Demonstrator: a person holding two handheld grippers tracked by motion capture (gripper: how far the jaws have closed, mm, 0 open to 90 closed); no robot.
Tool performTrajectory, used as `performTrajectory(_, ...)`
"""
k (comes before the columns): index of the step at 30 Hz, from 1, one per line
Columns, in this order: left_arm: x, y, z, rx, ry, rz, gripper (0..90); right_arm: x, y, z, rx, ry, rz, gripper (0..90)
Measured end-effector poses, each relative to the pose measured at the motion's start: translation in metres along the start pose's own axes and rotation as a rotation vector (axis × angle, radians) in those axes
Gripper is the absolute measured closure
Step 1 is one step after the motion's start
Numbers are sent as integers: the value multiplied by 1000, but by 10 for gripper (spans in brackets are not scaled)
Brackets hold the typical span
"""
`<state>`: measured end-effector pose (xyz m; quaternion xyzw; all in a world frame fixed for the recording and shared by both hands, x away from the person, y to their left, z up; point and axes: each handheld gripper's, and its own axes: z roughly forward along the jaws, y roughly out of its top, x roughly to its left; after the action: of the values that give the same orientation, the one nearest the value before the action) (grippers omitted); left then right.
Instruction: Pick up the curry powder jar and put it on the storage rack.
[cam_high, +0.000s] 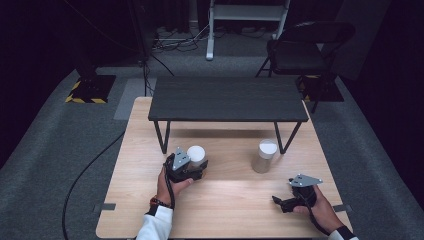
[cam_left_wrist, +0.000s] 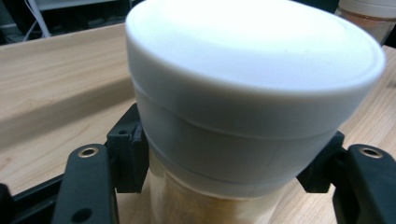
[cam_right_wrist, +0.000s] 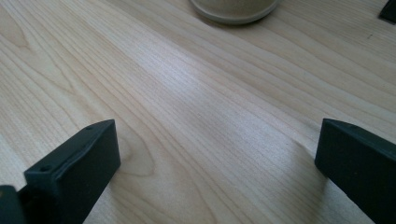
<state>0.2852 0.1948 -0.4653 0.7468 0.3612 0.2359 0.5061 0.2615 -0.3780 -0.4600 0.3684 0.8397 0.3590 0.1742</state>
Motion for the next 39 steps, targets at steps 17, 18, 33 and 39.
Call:
performTrajectory(17,-6,12,-7,4,33,7,352,0,0,0,0,0,0,0)
performTrajectory(18,-6,13,-9,2,31,9,352,0,0,0,0,0,0,0)
performTrajectory(33,-7,44,-30,-24,-6,-29,352,0,0,0,0,0,0,0)
performTrajectory(39,-11,60,-37,-34,-10,-22,352,0,0,0,1,-1,1,0)
